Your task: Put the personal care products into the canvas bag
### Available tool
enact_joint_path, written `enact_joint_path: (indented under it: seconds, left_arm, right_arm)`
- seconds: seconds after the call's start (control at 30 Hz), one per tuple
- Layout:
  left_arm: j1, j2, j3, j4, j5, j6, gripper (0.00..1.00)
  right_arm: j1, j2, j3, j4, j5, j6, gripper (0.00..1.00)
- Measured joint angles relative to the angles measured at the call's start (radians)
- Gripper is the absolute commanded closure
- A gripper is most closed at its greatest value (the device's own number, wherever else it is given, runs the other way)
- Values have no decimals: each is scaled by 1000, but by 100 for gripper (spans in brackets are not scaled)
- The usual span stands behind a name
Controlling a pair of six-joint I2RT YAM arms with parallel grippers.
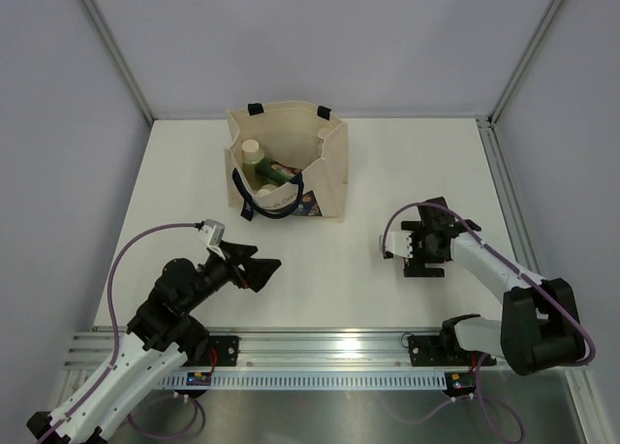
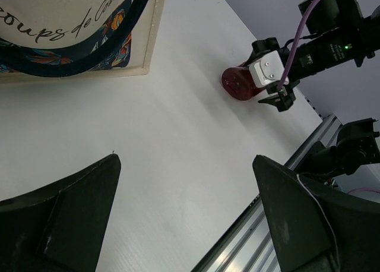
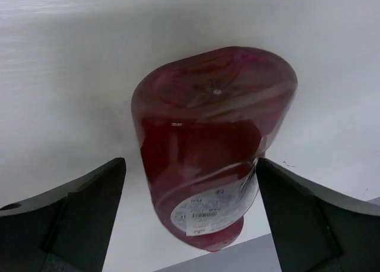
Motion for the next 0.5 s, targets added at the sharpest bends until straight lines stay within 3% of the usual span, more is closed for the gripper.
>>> enact_joint_path:
  seconds: [0.17,0.27,0.3,0.43,0.5]
  left_arm:
    - [0,4,0,0,0,0,1]
    - [0,8,0,-1,0,0,1]
    - [0,7,0,-1,0,0,1]
    - [0,6,0,-2,0,0,1]
    - [0,6,0,-1,0,0,1]
  right_arm:
    - [-2,109,-4,139,72,10,4]
    - [-2,174,32,163,118,33,18]
    - [-2,201,49,169,134,44,30]
    - [-13,322,169,168,146,137,53]
    - [-34,364,248,119,81,192,55]
